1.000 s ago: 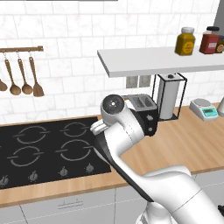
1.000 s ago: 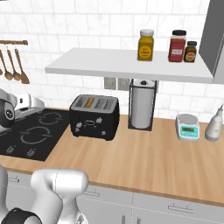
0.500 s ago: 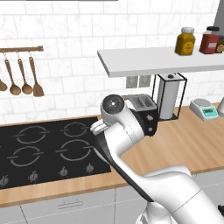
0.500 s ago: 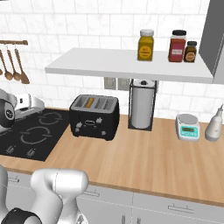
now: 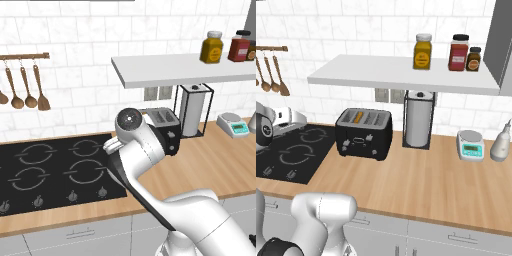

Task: Start the toaster. Once the lever pops up, take the bread to the plate on the dining counter.

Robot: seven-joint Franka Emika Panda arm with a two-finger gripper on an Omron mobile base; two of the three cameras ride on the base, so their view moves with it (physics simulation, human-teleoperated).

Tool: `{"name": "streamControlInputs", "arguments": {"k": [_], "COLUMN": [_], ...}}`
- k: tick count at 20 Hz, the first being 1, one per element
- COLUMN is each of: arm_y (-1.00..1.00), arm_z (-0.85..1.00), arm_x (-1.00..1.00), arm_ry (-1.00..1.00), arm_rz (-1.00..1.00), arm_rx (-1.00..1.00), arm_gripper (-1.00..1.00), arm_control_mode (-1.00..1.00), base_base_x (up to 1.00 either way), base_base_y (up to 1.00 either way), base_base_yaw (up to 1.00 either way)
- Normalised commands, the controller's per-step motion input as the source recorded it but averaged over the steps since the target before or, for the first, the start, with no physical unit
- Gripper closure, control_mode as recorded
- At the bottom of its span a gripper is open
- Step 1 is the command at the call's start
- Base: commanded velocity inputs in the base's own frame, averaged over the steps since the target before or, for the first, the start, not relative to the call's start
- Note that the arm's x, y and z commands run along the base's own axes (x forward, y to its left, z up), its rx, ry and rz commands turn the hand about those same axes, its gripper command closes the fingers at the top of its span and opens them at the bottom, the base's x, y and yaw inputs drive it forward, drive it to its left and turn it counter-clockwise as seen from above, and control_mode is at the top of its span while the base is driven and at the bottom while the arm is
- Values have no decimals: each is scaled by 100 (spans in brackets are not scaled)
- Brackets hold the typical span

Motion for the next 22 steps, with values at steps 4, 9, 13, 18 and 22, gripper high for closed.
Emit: {"name": "streamControlInputs", "arguments": {"k": [4,9,13,18,22], "arm_y": [0,0,0,0,0], "arm_z": [0,0,0,0,0], "arm_x": [0,0,0,0,0], "arm_ry": [0,0,0,0,0], "arm_rz": [0,0,0,0,0], "arm_rx": [0,0,0,0,0], "arm_gripper": [-100,-100,-100,-100,-100], "arm_control_mode": [-100,-100,-100,-100,-100], "base_base_x": [0,0,0,0,0], "base_base_y": [0,0,0,0,0], "base_base_yaw": [0,0,0,0,0]}}
